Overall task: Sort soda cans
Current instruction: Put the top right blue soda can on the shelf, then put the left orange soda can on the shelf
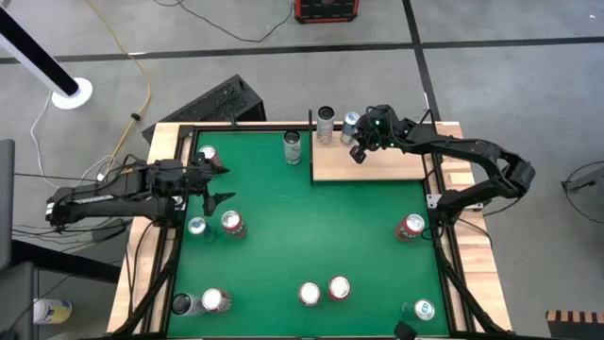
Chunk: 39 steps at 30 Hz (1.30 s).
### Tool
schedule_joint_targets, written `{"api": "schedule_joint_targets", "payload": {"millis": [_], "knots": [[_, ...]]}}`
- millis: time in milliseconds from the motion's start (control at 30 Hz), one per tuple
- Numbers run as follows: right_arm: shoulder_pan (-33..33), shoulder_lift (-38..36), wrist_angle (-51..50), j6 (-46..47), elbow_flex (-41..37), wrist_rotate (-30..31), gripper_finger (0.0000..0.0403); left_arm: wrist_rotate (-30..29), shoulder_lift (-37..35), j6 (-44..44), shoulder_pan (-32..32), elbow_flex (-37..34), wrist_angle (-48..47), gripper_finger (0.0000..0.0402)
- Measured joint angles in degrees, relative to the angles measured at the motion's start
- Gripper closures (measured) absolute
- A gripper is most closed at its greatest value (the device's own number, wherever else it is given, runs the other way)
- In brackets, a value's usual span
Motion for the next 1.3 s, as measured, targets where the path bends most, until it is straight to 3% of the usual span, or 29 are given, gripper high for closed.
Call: {"api": "schedule_joint_targets", "payload": {"millis": [267, 367, 533, 667, 800, 967, 1133, 1300], "knots": [[12.0, -3.7, -15.2, 4.2, 6.5, 0.0, 0.0383, 1.1, 0.0, 0.0, 0.0, 0.0, 0.1, 0.0033], [19.7, -5.0, -15.3, 5.8, 8.9, 1.7, 0.0382, 5.3, 0.0, -0.8, 0.0, 0.0, 2.5, 0.0033], [33.1, -5.4, -14.5, 5.9, 12.5, 7.3, 0.0382, 16.3, 0.0, -3.5, -1.4, 0.0, 15.5, 0.0033], [41.7, -5.2, -13.2, 6.0, 13.8, 12.1, 0.0382, 18.0, 0.0, -3.6, -5.8, 0.0, 20.2, 0.0033], [47.8, -5.2, -10.7, 6.9, 13.8, 15.6, 0.0382, 15.0, 0.1, -3.0, -12.1, 0.4, 19.9, 0.0033], [51.8, -5.2, -7.1, 7.4, 13.8, 18.6, 0.0382, 5.3, 2.5, -1.5, -20.7, 4.9, 14.0, 0.0033], [53.3, -5.2, -5.5, 8.6, 13.8, 18.7, 0.0382, -6.0, 9.0, -1.6, -29.4, 9.2, 7.0, 0.0033], [53.8, -5.2, -5.5, 9.0, 13.8, 18.7, 0.0382, -10.9, 17.3, -2.6, -36.8, 14.4, -1.6, 0.0033]]}}
